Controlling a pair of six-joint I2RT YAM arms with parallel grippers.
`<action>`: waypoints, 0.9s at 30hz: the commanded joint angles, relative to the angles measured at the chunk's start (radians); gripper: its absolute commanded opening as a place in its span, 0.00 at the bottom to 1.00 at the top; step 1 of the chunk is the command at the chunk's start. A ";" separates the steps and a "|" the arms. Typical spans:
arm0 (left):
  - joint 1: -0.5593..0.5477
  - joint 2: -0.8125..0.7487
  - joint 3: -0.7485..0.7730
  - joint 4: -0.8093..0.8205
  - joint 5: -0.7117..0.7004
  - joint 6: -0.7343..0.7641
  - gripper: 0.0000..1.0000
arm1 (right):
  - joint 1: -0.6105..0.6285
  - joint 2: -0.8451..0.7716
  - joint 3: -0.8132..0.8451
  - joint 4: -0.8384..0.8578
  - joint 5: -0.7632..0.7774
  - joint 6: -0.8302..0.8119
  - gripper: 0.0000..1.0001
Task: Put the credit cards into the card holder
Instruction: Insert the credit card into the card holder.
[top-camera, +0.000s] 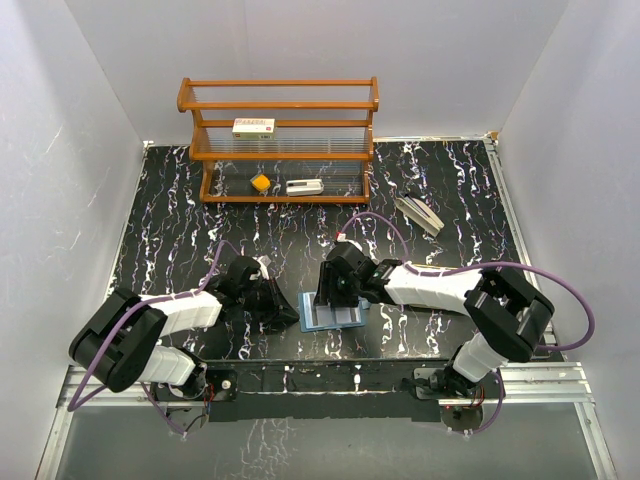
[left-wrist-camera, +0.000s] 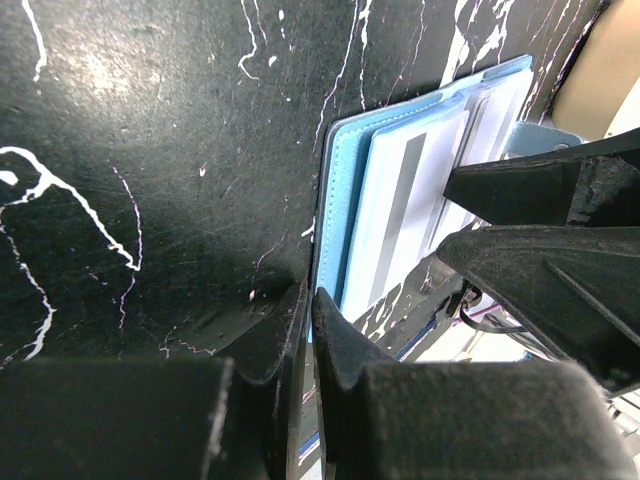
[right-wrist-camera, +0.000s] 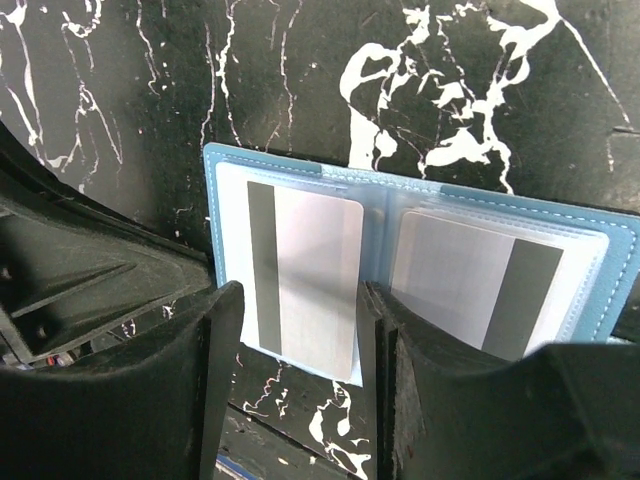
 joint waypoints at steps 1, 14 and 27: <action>-0.003 0.010 0.016 -0.015 0.003 0.014 0.05 | 0.004 -0.011 -0.012 0.096 -0.040 -0.006 0.46; -0.004 -0.068 0.054 -0.116 -0.013 0.019 0.30 | 0.004 -0.116 0.028 -0.104 0.080 -0.067 0.49; -0.003 -0.030 0.111 -0.182 -0.039 0.052 0.51 | -0.006 -0.205 0.058 -0.409 0.379 -0.095 0.55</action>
